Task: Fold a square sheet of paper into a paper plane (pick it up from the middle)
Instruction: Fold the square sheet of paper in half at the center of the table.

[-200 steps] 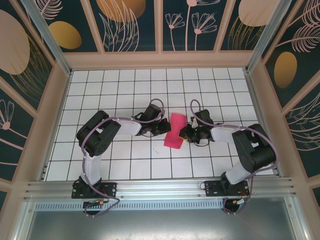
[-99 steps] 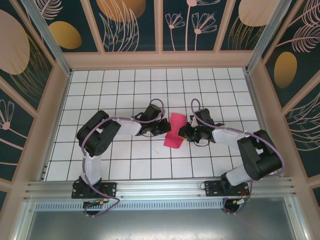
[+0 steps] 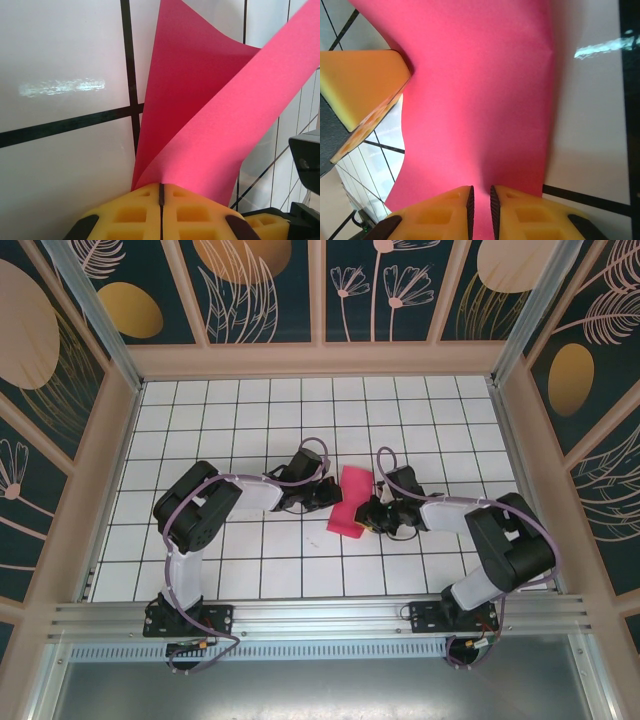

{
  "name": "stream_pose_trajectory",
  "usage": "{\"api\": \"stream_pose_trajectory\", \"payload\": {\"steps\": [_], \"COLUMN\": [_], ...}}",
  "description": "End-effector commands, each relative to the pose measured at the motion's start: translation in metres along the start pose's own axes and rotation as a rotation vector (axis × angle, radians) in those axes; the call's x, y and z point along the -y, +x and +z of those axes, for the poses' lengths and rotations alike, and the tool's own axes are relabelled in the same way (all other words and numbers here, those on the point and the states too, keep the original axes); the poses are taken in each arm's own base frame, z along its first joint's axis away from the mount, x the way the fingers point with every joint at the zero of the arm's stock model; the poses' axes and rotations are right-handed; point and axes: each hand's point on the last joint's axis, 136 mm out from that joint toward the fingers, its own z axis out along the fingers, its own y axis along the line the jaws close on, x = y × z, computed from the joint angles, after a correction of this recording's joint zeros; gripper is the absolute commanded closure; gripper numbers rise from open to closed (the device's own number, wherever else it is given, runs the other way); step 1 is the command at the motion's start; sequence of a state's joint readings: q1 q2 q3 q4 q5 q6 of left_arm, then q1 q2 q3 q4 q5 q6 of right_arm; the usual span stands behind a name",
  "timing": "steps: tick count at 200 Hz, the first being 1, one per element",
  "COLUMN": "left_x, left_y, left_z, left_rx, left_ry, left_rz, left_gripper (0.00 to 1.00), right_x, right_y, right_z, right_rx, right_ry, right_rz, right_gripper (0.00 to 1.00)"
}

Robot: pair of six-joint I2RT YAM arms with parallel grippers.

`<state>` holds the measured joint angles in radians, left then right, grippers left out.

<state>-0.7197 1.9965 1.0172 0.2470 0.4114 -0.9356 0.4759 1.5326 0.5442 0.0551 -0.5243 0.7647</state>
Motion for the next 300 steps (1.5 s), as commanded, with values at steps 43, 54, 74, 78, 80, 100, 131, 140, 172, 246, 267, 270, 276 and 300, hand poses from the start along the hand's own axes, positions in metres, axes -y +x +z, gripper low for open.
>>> {"api": "stream_pose_trajectory", "payload": {"steps": [43,54,74,78,80,100,131,140,172,246,267,270,276,300], "left_x": [-0.032,-0.032,-0.032,-0.031,-0.031,-0.031,-0.031,-0.032,-0.031,-0.031,-0.031,-0.031,-0.031,-0.031], "left_y": [0.026,0.027,0.026,0.026,0.026,0.026,0.027,0.026,0.026,0.026,0.026,0.026,0.026,0.026], "left_z": [0.015,0.015,0.015,0.016,0.016,0.016,0.015,0.015,0.015,0.015,0.016,0.016,0.016,0.016], "left_rx": [-0.075,-0.076,-0.076,-0.077,-0.077,-0.08,-0.081,-0.08,-0.077,-0.081,-0.083,-0.083,-0.081,-0.084], "left_ry": [-0.085,-0.086,-0.084,-0.082,-0.081,-0.085,-0.087,-0.088,-0.088,-0.089,-0.088,-0.088,-0.087,-0.088], "left_rz": [-0.007,-0.007,-0.008,-0.006,-0.005,-0.003,-0.002,-0.003,-0.003,0.001,0.0,0.0,0.001,0.002], "left_gripper": [0.91,0.91,0.91,0.91,0.91,0.91,0.91,0.91,0.91,0.91,0.91,0.91,0.91,0.91], "right_x": [-0.034,-0.04,-0.038,-0.036,-0.035,-0.024,0.002,0.009,0.015,-0.018,-0.01,-0.009,-0.006,0.011], "right_y": [0.001,0.004,0.011,0.012,0.013,0.02,0.029,0.031,0.031,0.038,0.045,0.046,0.047,0.05], "right_z": [-0.023,-0.026,-0.022,-0.021,-0.02,-0.011,0.003,0.005,0.004,-0.01,-0.002,-0.001,0.001,0.006], "right_rx": [0.044,0.042,0.025,0.021,0.02,-0.006,-0.035,-0.04,-0.043,-0.036,-0.065,-0.066,-0.072,-0.076], "right_ry": [-0.067,-0.096,-0.102,-0.098,-0.097,-0.089,-0.02,0.002,0.039,-0.086,-0.068,-0.064,-0.057,0.013], "right_rz": [-0.069,-0.078,-0.069,-0.062,-0.061,-0.038,-0.003,0.003,0.006,-0.036,-0.026,-0.026,-0.023,-0.005], "right_gripper": [0.77,0.76,0.77,0.77,0.77,0.77,0.77,0.77,0.78,0.77,0.77,0.77,0.77,0.77]}}
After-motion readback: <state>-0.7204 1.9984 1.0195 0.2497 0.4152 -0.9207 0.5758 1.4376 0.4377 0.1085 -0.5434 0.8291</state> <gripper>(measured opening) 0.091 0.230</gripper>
